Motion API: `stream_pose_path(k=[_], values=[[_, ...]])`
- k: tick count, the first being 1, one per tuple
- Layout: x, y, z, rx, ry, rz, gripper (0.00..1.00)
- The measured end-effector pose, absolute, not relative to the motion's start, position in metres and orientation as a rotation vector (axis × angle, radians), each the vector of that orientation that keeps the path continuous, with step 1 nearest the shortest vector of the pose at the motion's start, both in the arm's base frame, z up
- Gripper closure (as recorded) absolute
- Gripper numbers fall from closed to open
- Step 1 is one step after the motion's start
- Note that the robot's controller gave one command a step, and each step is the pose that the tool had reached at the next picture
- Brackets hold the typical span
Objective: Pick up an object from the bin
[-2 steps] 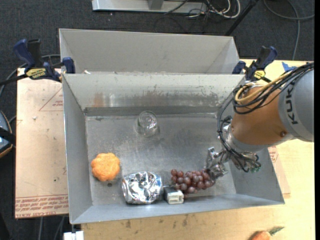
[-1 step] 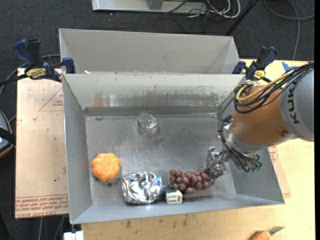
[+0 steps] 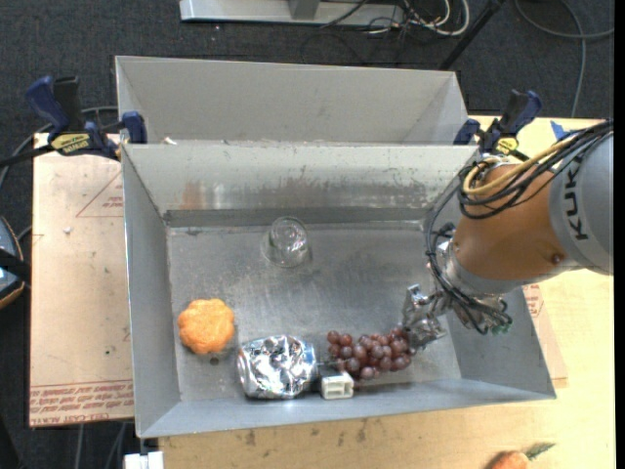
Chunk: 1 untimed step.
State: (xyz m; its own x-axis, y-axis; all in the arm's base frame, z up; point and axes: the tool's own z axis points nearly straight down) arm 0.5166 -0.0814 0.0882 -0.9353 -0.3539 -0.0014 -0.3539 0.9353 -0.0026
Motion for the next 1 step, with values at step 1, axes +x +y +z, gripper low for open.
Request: stream_pose_path(k=[1], values=[[0.5172,-0.0807,0.0923,-0.565,3.087,-0.001,1.00]])
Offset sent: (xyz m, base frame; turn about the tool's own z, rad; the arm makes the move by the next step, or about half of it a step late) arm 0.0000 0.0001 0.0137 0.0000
